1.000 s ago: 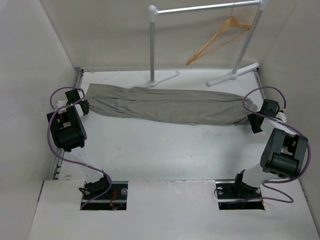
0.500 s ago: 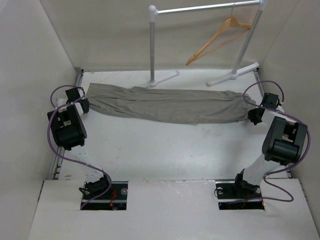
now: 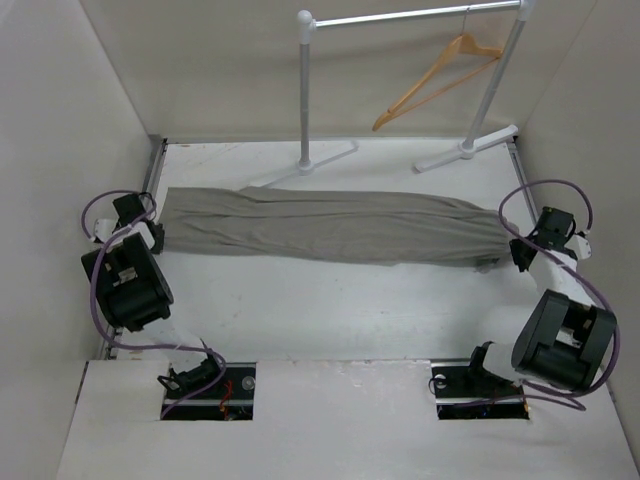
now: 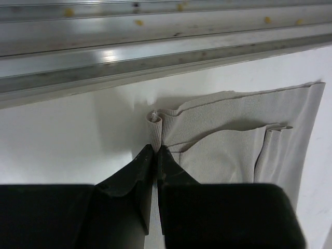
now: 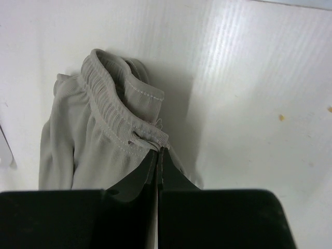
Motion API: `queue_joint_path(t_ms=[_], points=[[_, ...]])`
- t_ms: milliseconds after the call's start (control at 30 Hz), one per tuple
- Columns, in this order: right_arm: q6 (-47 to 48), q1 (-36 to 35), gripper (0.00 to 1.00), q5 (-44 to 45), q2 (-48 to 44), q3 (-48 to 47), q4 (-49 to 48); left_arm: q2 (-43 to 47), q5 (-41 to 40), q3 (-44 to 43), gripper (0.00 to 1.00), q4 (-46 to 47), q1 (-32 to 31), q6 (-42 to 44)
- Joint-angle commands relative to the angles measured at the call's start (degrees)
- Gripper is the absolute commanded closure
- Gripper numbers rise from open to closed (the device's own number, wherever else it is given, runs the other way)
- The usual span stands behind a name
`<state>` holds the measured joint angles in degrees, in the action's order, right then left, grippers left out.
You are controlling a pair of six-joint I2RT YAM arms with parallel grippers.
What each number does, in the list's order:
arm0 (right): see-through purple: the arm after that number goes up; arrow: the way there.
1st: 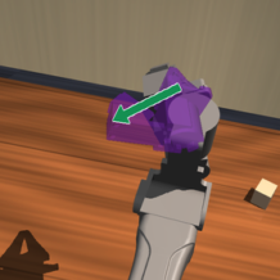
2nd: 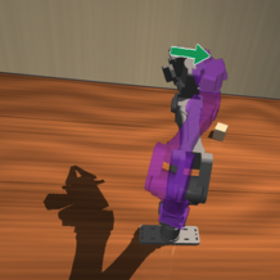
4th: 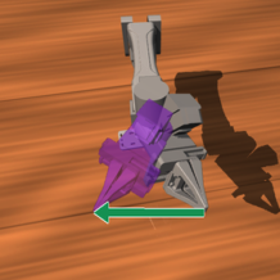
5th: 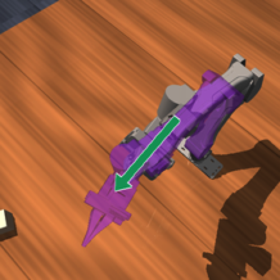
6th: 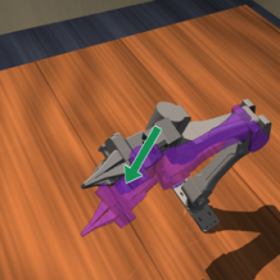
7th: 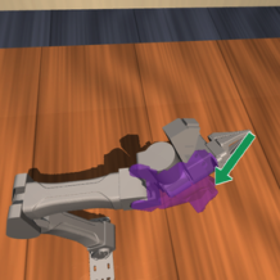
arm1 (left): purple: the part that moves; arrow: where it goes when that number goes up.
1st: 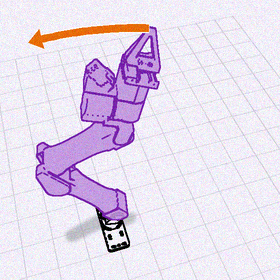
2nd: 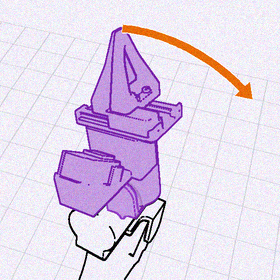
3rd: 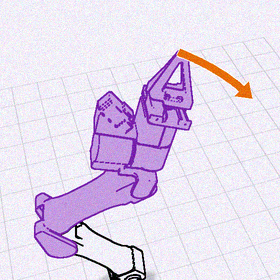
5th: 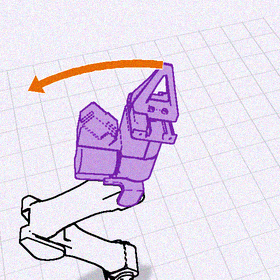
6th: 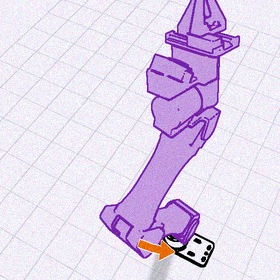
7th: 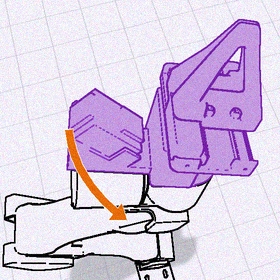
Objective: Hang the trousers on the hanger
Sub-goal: Fold the trousers at the center of the board.
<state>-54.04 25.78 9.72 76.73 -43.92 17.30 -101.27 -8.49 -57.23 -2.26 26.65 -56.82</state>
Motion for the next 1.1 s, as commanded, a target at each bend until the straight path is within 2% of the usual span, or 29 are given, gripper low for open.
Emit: queue_joint_path(t_ms=[0, 200, 300, 433, 500, 567, 600, 667, 733, 767, 833, 933, 1033, 1067], points=[[-1.77, 1.51, 0.99, 2.77, -4.56, 2.69, 2.29, 6.96, -6.52, 1.68, 1.00, -6.15, 0.37, 3.46], [-1.24, 7.75, 1.00, 1.37, -15.45, 8.67, 6.78, 17.41, -13.82, 5.20, 1.00, -14.16, 2.83, 9.52], [-5.45, 8.72, 0.98, 0.04, -19.77, 9.64, 12.13, 21.37, -17.25, 6.25, 1.00, -18.73, 2.66, 10.67], [-1.95, 10.04, 0.99, -1.36, -23.37, 10.78, 15.30, 24.89, -19.28, 10.73, 0.99, -19.18, 2.57, 12.87], [-2.38, 10.04, 0.96, -0.76, -24.52, 11.49, 16.80, 25.51, -19.55, 12.84, 0.96, -18.92, 2.75, 12.70], [-2.38, 9.51, 0.84, 0.30, -24.52, 11.75, 17.50, 25.69, -18.85, 13.72, 0.88, -17.96, 3.01, 12.61], [-2.04, 8.90, 0.73, 0.48, -24.52, 11.67, 17.33, 26.12, -18.58, 13.90, 0.78, -17.34, 2.92, 12.43], [-1.95, 7.93, 0.50, 1.35, -24.96, 10.53, 18.03, 26.48, -17.88, 12.86, 0.51, -17.07, 2.75, 12.43], [-2.03, 7.67, 0.32, 1.79, -25.31, 8.25, 19.25, 27.35, -17.35, 11.10, 0.34, -17.51, 2.05, 12.26], [-1.95, 7.49, 0.28, 2.32, -25.31, 7.02, 19.61, 27.71, -17.09, 9.87, 0.29, -18.12, 1.43, 12.08], [-1.51, 6.18, 0.22, 3.55, -25.40, 3.34, 21.10, 28.85, -17.17, 6.89, 0.24, -20.22, 0.21, 11.21], [0.51, 1.88, 0.23, 6.80, -24.96, -1.68, 21.81, 31.74, -19.19, 2.31, 0.24, -22.51, -2.96, 11.38], [1.22, -3.04, 0.26, 9.17, -26.89, -2.05, 20.24, 33.77, -19.46, 0.54, 0.31, -25.24, -5.77, 11.64], [1.65, -4.45, 0.28, 9.44, -27.42, -1.52, 19.53, 34.30, -18.15, 1.07, 0.39, -25.42, -6.47, 11.55]])
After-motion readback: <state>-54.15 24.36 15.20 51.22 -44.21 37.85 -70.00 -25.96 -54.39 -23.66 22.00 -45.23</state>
